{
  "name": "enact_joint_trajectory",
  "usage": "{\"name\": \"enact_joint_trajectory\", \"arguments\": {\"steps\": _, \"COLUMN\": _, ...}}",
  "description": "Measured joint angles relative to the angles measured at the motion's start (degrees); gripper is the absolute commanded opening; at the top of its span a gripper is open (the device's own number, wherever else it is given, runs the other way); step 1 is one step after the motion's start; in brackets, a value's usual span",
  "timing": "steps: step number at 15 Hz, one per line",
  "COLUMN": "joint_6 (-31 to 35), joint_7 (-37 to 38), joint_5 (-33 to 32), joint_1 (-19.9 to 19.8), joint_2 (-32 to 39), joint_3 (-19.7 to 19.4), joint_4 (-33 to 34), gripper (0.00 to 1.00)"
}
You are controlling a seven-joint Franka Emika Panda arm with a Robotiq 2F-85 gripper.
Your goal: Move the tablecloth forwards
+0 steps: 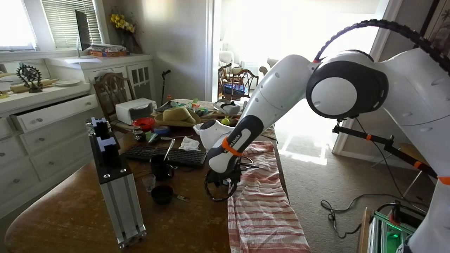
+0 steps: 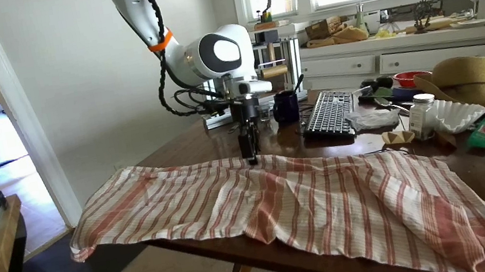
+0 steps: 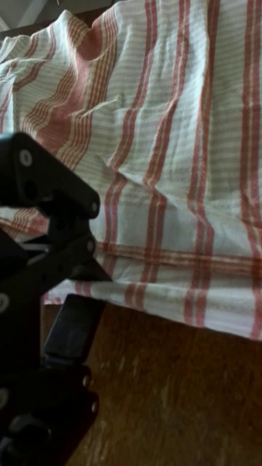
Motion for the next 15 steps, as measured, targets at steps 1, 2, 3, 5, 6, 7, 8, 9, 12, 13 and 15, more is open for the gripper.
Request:
{"name": "enact_joint_trajectory", "arguments": {"steps": 1, "joint_6": -0.01, "joint_7": 0.00, "joint_5": 0.29, "joint_1": 0.00, "joint_2": -0.21, "joint_3": 0.06, "joint_4": 0.47, "gripper": 0.00}}
{"name": "enact_joint_trajectory", "arguments": {"steps": 2, "joint_6": -0.10, "joint_7": 0.00, "joint_5": 0.66, "joint_1": 0.01, "joint_2": -0.35, "joint_3": 0.10, "joint_4": 1.21, "gripper": 0.00}}
{"name": "enact_joint_trajectory", "arguments": {"steps": 3, "joint_6": -0.33, "joint_7": 0.00, "joint_5": 1.07, "joint_1": 0.01, "joint_2": -0.45, "joint_3": 0.16, "joint_4": 2.08, "gripper": 0.00}}
{"name": "enact_joint_trajectory", "arguments": {"steps": 5, "joint_6": -1.42, "joint_7": 0.01, "joint_5": 1.90, "joint_1": 0.01, "joint_2": -0.55, "joint_3": 0.32, "joint_4": 4.40, "gripper": 0.00}}
{"name": "enact_joint_trajectory", "arguments": {"steps": 6, "joint_6": -2.21, "joint_7": 0.03, "joint_5": 2.19, "joint_1": 0.01, "joint_2": -0.54, "joint_3": 0.42, "joint_4": 5.70, "gripper": 0.00}}
{"name": "enact_joint_trajectory", "arguments": {"steps": 7, "joint_6": -3.02, "joint_7": 0.03, "joint_5": 2.47, "joint_1": 0.01, "joint_2": -0.51, "joint_3": 0.53, "joint_4": 6.99, "gripper": 0.00}}
{"name": "enact_joint_trajectory", "arguments": {"steps": 8, "joint_6": -3.98, "joint_7": 0.03, "joint_5": 2.77, "joint_1": 0.00, "joint_2": -0.44, "joint_3": 0.65, "joint_4": 8.34, "gripper": 0.00}}
{"name": "enact_joint_trajectory", "arguments": {"steps": 9, "joint_6": -4.91, "joint_7": 0.09, "joint_5": 3.05, "joint_1": 0.01, "joint_2": -0.31, "joint_3": 0.76, "joint_4": 9.74, "gripper": 0.00}}
{"name": "enact_joint_trajectory", "arguments": {"steps": 12, "joint_6": -7.54, "joint_7": 0.46, "joint_5": 3.62, "joint_1": 0.00, "joint_2": 0.68, "joint_3": 1.05, "joint_4": 14.25, "gripper": 0.00}}
{"name": "enact_joint_trajectory", "arguments": {"steps": 13, "joint_6": -8.30, "joint_7": 0.71, "joint_5": 3.69, "joint_1": 0.00, "joint_2": 1.19, "joint_3": 1.13, "joint_4": 15.79, "gripper": 0.00}}
{"name": "enact_joint_trajectory", "arguments": {"steps": 15, "joint_6": -9.52, "joint_7": 1.15, "joint_5": 3.78, "joint_1": -0.01, "joint_2": 2.60, "joint_3": 1.22, "joint_4": 18.88, "gripper": 0.00}}
